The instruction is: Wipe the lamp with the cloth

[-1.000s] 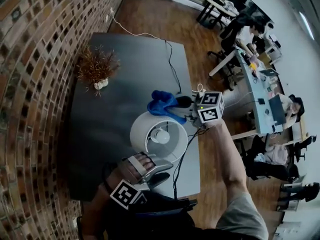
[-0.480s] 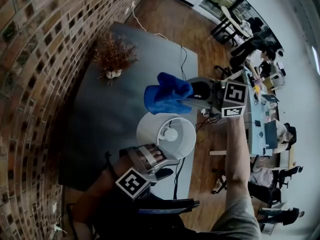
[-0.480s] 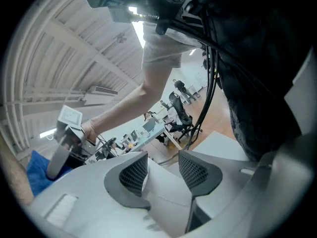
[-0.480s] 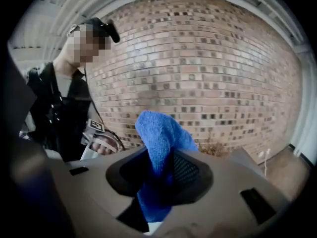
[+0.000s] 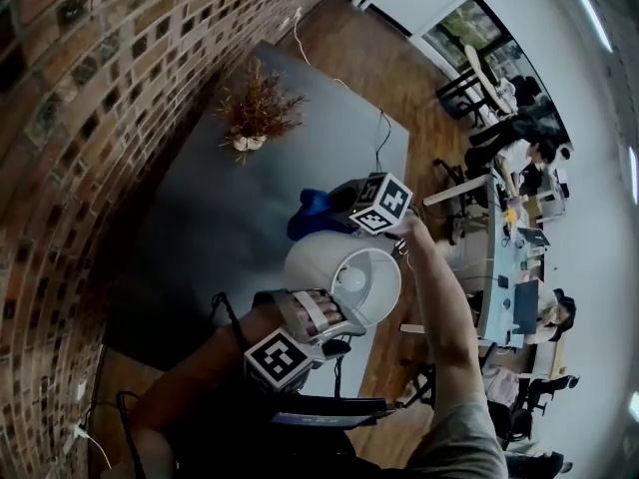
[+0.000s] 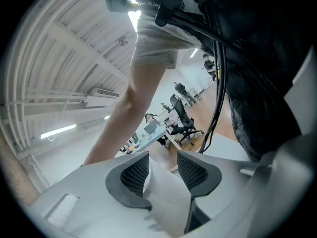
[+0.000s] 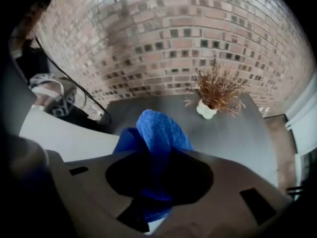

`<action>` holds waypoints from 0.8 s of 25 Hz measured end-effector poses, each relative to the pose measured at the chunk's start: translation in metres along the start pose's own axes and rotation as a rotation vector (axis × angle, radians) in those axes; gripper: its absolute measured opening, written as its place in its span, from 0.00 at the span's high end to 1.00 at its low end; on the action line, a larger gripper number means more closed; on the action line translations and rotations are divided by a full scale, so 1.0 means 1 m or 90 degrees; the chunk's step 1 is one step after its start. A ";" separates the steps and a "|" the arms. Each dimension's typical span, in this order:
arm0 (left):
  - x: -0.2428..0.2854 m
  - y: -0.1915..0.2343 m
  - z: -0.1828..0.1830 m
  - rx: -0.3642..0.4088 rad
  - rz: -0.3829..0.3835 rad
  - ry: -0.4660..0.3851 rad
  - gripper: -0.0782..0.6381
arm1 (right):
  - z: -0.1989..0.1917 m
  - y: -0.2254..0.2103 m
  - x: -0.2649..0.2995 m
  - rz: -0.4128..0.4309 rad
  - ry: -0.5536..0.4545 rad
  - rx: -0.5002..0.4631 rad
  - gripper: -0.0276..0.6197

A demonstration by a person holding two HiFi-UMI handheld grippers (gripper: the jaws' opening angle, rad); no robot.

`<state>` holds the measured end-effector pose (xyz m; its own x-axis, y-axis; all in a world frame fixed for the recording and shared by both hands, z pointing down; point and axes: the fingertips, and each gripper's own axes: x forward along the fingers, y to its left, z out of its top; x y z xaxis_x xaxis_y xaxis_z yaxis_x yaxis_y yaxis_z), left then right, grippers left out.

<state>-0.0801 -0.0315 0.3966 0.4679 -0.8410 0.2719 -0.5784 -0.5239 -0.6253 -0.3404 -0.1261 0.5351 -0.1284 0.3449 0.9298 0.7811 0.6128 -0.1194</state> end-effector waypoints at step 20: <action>0.007 0.018 -0.008 -0.016 0.026 -0.014 0.64 | 0.054 0.063 0.031 0.124 0.130 -0.177 0.76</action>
<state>-0.0925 -0.0478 0.3927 0.4580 -0.8585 0.2306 -0.6133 -0.4929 -0.6171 -0.3281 -0.0383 0.5380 0.1415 0.2701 0.9524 0.9182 0.3237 -0.2283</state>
